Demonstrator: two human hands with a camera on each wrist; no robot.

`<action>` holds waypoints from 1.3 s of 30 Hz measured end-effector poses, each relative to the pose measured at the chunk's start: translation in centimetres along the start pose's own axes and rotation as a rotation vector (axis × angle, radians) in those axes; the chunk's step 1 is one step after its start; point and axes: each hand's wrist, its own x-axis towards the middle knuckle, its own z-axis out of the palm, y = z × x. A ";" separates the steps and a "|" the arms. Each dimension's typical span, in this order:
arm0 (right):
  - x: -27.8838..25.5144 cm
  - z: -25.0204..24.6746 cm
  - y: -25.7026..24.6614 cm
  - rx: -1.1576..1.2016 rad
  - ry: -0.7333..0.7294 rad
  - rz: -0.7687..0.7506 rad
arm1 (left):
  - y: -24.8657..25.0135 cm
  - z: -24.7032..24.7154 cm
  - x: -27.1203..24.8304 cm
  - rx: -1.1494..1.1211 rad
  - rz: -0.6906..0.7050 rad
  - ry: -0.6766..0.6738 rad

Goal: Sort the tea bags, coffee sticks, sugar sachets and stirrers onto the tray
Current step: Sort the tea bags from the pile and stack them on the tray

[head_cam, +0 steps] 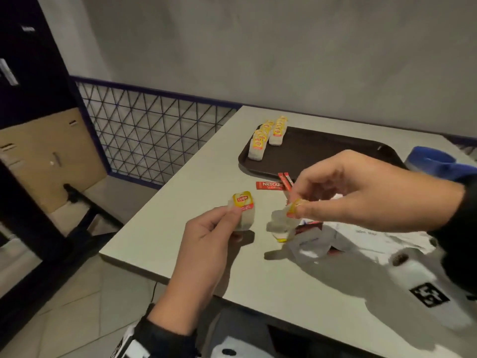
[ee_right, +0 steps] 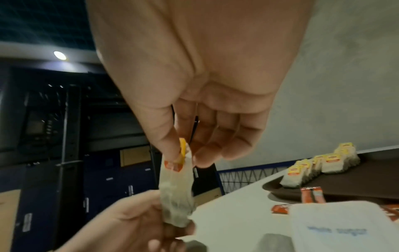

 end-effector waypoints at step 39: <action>0.4 4.5 0.5 0.338 0.174 0.303 | -1.6 1.7 -2.6 -0.030 0.018 -0.195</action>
